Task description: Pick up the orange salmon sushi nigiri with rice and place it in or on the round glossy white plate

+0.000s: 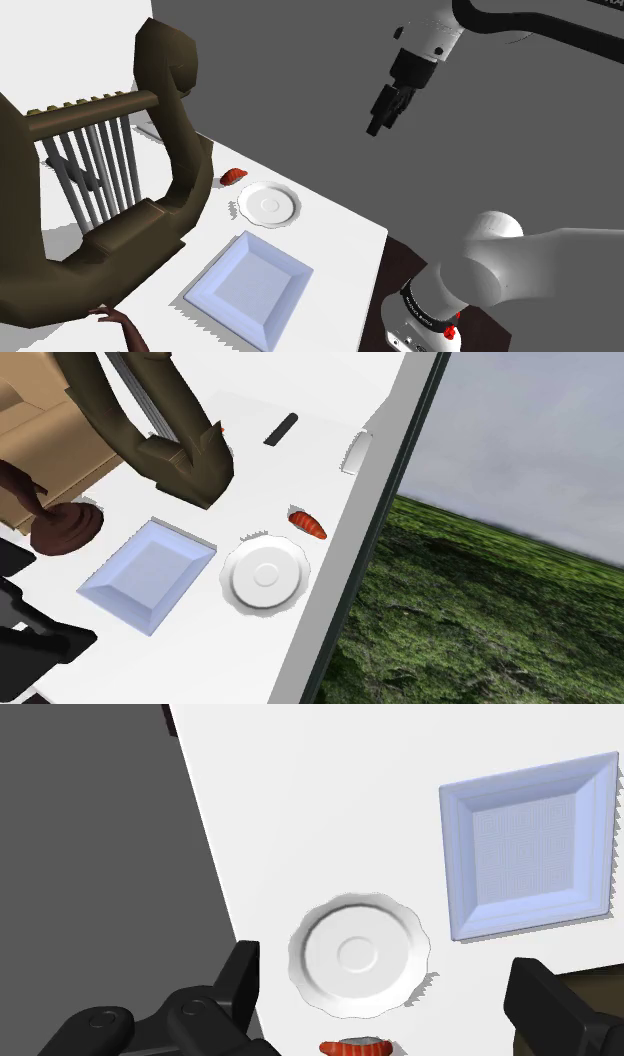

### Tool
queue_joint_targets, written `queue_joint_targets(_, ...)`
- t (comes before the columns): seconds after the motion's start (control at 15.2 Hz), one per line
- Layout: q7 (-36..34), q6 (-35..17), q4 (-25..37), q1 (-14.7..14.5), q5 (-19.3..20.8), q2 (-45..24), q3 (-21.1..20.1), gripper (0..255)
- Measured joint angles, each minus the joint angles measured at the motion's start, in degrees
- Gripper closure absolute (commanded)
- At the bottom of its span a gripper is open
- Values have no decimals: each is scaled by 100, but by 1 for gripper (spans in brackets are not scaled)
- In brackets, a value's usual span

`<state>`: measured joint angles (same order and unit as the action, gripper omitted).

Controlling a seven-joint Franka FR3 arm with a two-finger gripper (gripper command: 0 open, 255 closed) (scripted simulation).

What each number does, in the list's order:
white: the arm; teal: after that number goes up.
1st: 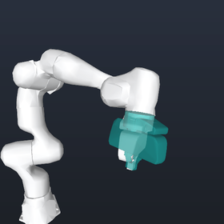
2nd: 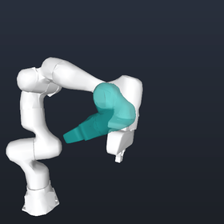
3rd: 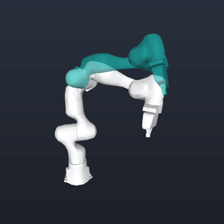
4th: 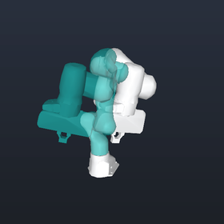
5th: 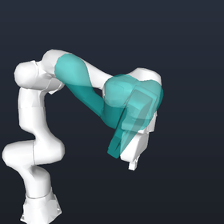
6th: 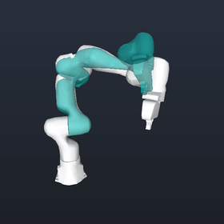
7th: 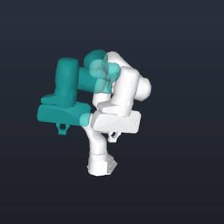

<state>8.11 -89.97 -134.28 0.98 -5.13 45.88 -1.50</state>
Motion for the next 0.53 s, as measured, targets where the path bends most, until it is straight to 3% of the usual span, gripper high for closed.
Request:
queue_joint_targets(0.2, -293, -184, -95, 41, -86, -77, -165, 0)
queue_joint_targets(0.53, -1544, -925, -254, 188, -410, -589, -874, 0)
